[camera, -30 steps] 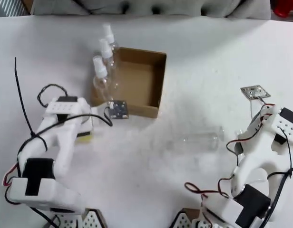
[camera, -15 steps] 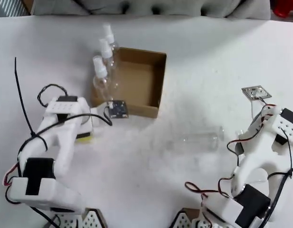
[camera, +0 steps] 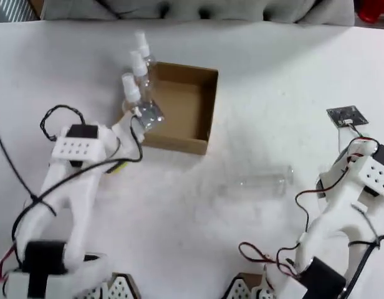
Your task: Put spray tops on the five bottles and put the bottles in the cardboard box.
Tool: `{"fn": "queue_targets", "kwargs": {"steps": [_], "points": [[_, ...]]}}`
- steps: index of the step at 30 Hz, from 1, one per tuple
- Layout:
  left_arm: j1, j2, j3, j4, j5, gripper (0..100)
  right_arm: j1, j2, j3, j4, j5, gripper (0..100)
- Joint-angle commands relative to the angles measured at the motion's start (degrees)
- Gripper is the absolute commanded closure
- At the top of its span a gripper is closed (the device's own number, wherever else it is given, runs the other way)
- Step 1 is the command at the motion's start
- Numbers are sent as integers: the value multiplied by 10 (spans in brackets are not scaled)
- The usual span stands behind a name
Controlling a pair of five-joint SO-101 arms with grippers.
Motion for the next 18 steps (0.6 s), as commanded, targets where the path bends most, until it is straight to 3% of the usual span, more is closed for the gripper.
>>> {"fn": "queue_targets", "kwargs": {"steps": [1,4,11,18], "points": [[19,-99,17,39,106,980,-14,-44,-29,6,-7,982],[14,-134,33,54,157,980,-33,-69,-29,6,-14,982],[-34,-183,66,49,263,980,-90,-105,-25,-61,-112,981],[-96,-186,122,-47,327,980,-159,-108,-25,-174,-162,981]]}}
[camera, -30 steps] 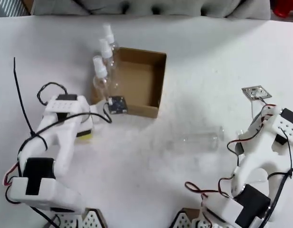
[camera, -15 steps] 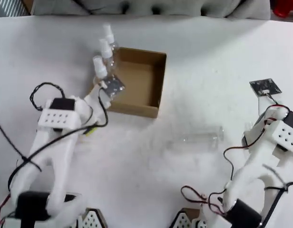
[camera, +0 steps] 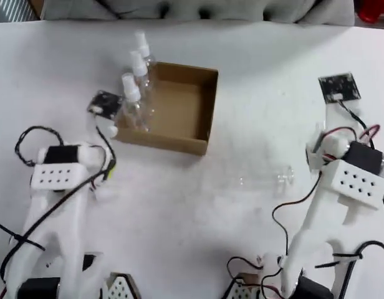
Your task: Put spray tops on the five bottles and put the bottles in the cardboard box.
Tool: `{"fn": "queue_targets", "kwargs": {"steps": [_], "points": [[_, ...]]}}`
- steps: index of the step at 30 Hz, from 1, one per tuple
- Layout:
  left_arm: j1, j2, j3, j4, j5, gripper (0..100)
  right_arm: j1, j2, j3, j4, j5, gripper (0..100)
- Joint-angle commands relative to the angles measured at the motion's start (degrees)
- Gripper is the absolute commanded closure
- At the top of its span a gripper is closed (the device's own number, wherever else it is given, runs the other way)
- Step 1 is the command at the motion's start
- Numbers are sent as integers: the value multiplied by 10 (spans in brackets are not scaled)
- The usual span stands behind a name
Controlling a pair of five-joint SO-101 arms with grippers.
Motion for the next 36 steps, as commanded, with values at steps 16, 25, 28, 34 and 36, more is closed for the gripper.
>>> {"fn": "queue_targets", "kwargs": {"steps": [16,25,28,34,36], "points": [[-73,-25,45,-108,74,980,-220,-22,-29,-138,-222,982],[-93,-25,60,-156,76,980,-321,-103,-23,-163,-411,982],[-93,-25,68,-170,76,980,-353,-160,6,-168,-435,982],[-92,-25,66,-170,76,980,-397,-284,135,-264,-434,982],[-92,-25,66,-170,76,980,-413,-322,189,-314,-434,982]]}}
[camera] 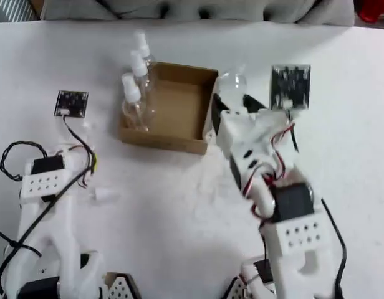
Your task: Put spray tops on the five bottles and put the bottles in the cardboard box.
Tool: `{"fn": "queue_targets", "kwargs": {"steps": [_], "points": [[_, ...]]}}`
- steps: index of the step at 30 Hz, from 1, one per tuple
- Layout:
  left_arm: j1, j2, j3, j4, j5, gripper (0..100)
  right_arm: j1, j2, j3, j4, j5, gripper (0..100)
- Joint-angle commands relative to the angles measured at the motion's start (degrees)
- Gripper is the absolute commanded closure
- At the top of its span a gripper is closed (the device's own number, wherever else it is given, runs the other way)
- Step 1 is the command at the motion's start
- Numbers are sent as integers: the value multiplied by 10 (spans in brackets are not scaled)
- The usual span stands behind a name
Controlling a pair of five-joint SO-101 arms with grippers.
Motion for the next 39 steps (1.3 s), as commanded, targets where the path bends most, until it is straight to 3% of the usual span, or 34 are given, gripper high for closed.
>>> {"fn": "queue_targets", "kwargs": {"steps": [1,5,9,17,22,28,39], "points": [[-5,-22,-7,-15,5,980,-35,-76,73,-95,-5,982],[-5,-22,-7,-15,5,980,-78,-134,175,-200,-4,982],[-5,-22,-8,-16,5,980,-114,-165,244,-275,48,982],[-5,-22,-7,-22,5,980,-189,-175,338,-366,69,982],[-8,-22,-7,-22,5,980,-251,-175,393,-420,130,982],[-22,-23,-25,-19,6,980,-289,-175,463,-488,132,982],[-57,-23,-127,-18,200,980,-313,-175,514,-545,132,982]]}}
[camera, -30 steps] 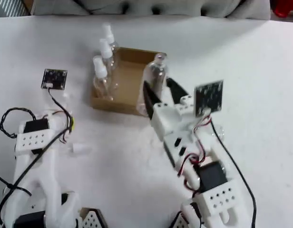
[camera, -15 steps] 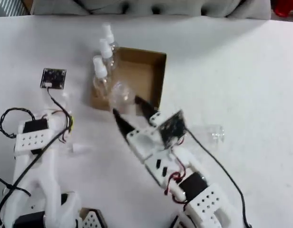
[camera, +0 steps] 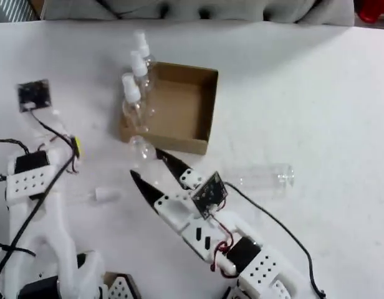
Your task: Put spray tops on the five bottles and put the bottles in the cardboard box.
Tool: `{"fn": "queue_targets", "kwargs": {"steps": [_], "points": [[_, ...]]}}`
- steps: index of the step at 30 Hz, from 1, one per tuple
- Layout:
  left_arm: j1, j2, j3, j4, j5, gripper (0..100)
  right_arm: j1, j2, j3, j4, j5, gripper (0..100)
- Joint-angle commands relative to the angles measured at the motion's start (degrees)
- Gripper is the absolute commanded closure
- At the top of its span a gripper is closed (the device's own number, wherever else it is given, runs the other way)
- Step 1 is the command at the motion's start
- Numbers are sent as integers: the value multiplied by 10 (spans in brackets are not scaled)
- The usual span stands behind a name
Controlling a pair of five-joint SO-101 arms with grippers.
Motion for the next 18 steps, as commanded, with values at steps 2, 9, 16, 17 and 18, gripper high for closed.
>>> {"fn": "queue_targets", "kwargs": {"steps": [2,9,16,17,18], "points": [[-3,-23,-88,-11,88,980,-6,-8,-1,-14,7,982],[3,-58,-171,-11,192,980,-12,-9,-6,-15,7,982],[94,-225,-178,-15,205,980,-13,-9,-3,-15,7,982],[109,-251,-178,-15,205,980,-13,-9,-3,-15,7,982],[123,-277,-178,-15,205,980,-13,-9,-3,-15,7,982]]}}
